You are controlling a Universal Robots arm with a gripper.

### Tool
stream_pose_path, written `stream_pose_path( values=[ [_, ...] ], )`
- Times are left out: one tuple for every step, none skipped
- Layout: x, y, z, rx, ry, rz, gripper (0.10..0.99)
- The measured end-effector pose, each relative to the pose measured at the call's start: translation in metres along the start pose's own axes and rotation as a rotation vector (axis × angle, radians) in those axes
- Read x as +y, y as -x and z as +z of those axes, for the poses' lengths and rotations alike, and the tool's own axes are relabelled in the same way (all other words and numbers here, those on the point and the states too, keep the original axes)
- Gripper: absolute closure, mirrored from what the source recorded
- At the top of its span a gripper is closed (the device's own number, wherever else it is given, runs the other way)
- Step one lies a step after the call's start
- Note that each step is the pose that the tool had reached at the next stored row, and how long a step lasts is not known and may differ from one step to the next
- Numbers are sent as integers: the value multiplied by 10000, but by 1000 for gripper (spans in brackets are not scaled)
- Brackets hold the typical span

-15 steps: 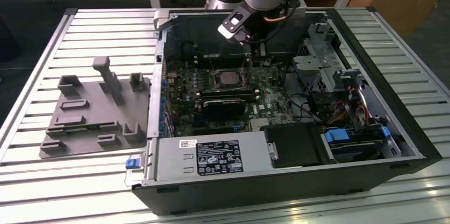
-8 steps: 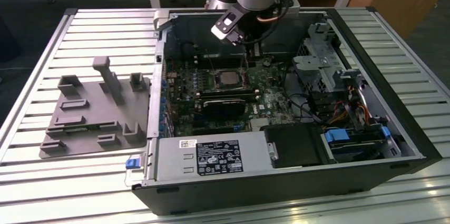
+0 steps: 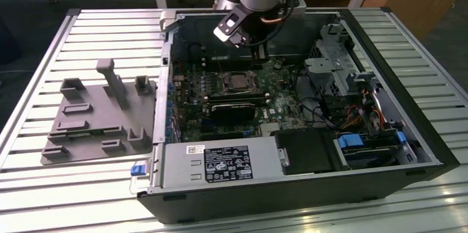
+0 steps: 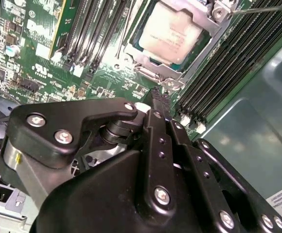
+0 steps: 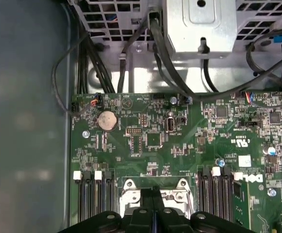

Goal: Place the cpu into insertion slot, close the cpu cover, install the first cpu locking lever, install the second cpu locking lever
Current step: 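Close the cpu cover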

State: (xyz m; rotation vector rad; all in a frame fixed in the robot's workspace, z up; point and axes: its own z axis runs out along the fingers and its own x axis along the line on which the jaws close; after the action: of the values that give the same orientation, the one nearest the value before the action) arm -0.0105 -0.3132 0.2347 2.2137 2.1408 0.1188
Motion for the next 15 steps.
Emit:
stream_pose_path(
  values=[
    [-28,1,-2,1,13,0,984],
    [-91,3,-7,2,35,0,984],
    [-117,4,-9,1,41,-1,984],
    [-139,5,-9,2,47,-1,984],
    [-160,5,-10,2,51,-1,984],
    [-177,6,-10,3,54,0,984],
    [-188,6,-10,1,55,0,984],
    [-190,6,-10,0,54,-1,984],
    [-190,6,-10,-1,53,-1,984],
    [-190,6,-10,-1,54,-2,984],
    [-190,6,-10,-1,54,-2,984],
    [-190,7,-10,-1,49,-2,984],
    [-190,7,-6,-1,-9,-1,984],
    [-188,7,-1,-4,-130,2,984],
    [-187,7,2,-10,-252,2,984]
  ],
)
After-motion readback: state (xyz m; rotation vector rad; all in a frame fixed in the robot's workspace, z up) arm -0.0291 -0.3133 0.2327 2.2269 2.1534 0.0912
